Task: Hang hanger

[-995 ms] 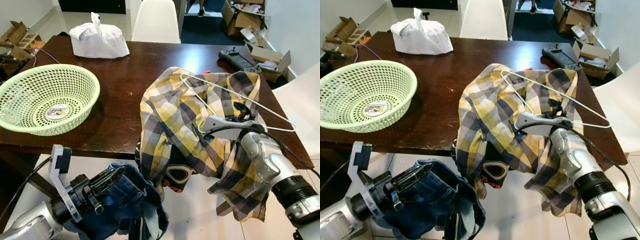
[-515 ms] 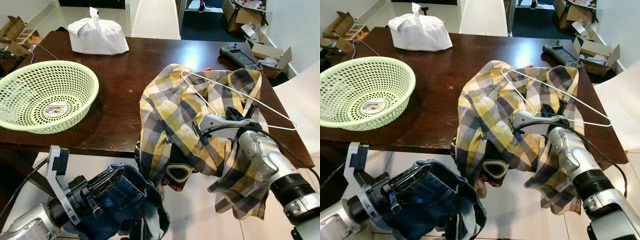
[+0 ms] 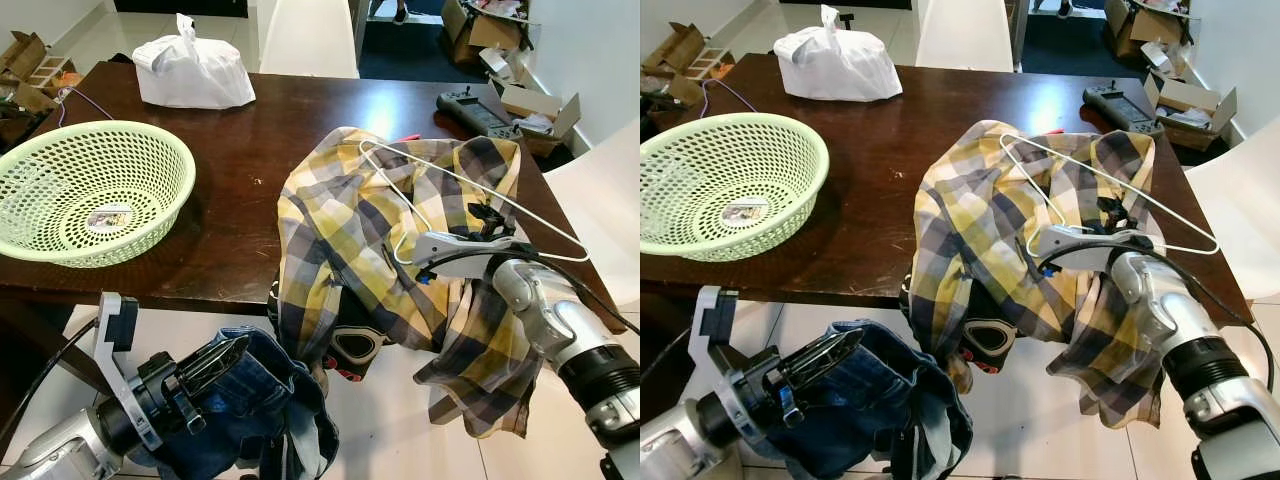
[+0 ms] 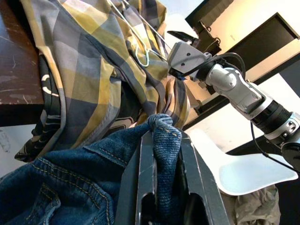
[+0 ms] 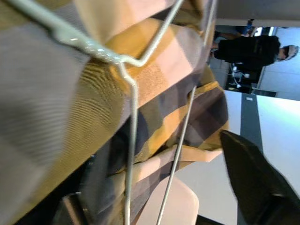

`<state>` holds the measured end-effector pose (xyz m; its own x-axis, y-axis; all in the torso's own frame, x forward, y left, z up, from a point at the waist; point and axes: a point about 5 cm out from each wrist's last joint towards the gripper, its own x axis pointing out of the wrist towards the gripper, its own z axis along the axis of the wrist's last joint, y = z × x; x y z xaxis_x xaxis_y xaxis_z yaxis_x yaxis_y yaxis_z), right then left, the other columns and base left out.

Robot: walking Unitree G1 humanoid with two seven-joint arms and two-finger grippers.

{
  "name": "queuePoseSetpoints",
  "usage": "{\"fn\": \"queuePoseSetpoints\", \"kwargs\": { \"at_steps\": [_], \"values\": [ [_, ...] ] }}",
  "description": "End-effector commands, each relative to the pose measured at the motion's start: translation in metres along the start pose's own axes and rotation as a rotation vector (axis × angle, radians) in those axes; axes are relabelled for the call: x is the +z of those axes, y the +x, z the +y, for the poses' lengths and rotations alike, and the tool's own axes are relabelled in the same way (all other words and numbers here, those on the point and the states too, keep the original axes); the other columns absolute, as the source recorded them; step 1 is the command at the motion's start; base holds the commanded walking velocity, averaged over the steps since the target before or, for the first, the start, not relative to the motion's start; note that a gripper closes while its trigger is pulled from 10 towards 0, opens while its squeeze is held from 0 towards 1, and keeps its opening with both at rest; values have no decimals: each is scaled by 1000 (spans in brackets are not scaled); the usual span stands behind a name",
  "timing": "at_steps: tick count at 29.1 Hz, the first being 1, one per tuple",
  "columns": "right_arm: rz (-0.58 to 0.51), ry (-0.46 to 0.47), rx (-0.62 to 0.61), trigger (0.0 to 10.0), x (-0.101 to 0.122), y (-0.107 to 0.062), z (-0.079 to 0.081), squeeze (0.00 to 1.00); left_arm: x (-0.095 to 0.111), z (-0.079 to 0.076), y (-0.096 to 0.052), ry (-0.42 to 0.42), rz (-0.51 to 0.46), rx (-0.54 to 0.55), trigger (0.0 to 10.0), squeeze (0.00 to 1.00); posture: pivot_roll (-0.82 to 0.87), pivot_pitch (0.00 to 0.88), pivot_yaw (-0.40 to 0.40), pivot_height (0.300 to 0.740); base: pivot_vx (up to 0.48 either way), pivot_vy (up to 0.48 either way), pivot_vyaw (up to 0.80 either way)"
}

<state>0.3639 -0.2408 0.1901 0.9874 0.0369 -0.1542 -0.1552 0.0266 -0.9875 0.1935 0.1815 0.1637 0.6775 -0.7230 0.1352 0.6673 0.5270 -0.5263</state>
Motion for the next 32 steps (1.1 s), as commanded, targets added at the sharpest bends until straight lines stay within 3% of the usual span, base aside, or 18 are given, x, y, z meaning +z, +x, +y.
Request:
{"fn": "queuePoseSetpoints", "kwargs": {
  "at_steps": [1,2,14,25,26,27,28,32],
  "values": [
    [0,-23,55,10000,-2,-1,10,800,1,-5,1,-2,-13,-25,10000,0,9,227,-33,740,0,0,0],
    [-1,-21,80,10000,-2,-1,12,0,0,-5,1,-3,-12,-26,10000,0,10,230,-32,740,0,0,0],
    [-11,-12,55,10000,9,6,15,0,2,-7,-1,1,-15,-22,10000,0,18,238,-38,740,0,0,0],
    [45,-12,-61,10000,11,17,2,0,5,-11,-6,10,-22,-14,10000,0,32,259,-49,740,0,0,0],
    [47,-13,-65,3843,12,17,1,0,5,-11,-6,11,-23,-13,10000,0,32,259,-49,740,0,0,0],
    [47,-13,-65,3843,12,17,1,0,5,-11,-6,11,-23,-13,10000,0,32,259,-49,740,0,0,0],
    [41,-11,-66,0,13,18,1,0,5,-11,-7,11,-24,-13,10000,0,32,262,-49,740,0,0,0],
    [24,-11,-69,0,16,19,2,0,6,-12,-7,11,-26,-11,10000,0,32,264,-50,740,0,0,0]
  ]
}}
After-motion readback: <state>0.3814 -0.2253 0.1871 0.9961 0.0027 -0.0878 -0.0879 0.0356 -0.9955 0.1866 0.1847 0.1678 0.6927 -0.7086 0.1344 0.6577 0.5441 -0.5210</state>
